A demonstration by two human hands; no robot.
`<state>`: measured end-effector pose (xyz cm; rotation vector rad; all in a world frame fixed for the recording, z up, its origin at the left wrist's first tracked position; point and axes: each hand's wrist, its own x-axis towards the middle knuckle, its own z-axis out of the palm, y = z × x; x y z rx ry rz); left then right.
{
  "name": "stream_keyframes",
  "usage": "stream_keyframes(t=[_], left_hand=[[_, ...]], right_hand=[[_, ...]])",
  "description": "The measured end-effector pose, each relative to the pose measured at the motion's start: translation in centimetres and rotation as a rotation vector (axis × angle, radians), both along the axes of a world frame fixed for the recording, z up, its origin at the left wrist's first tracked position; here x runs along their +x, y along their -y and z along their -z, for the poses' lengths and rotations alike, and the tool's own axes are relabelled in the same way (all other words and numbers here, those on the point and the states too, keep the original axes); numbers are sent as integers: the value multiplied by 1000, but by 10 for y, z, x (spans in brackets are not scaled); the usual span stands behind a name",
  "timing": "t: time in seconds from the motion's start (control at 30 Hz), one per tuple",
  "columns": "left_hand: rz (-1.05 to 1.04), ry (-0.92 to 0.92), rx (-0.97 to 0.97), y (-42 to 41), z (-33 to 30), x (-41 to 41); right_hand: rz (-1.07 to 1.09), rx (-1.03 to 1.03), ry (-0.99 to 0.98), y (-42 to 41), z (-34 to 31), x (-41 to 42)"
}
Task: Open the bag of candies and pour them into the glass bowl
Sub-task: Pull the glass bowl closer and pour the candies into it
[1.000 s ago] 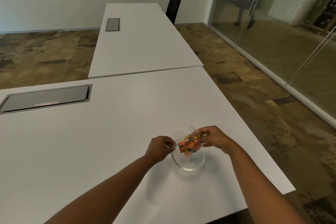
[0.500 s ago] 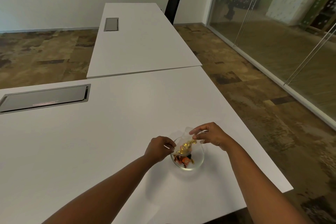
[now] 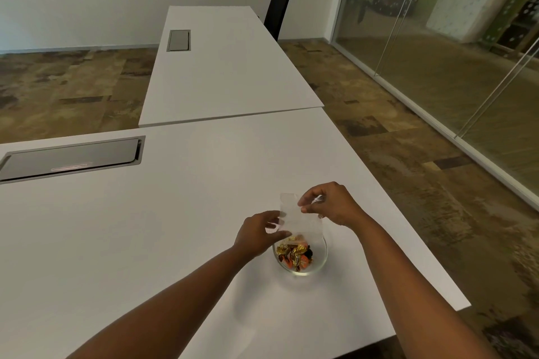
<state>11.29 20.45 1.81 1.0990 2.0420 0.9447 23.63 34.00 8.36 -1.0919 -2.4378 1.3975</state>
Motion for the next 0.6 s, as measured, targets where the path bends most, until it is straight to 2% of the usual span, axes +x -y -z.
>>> stream_keyframes(t=[0.2,0.37,0.6], left_hand=[[-81,150,139,-3,-12,2],[-178,391,160,-1,-13,-4],[-235,527,153,4,-15,-6]], right_hand=[[54,12,-118,2,-6,-5],[148,-266,-95,-2,3,1],[284,-326,-118,-3,24,6]])
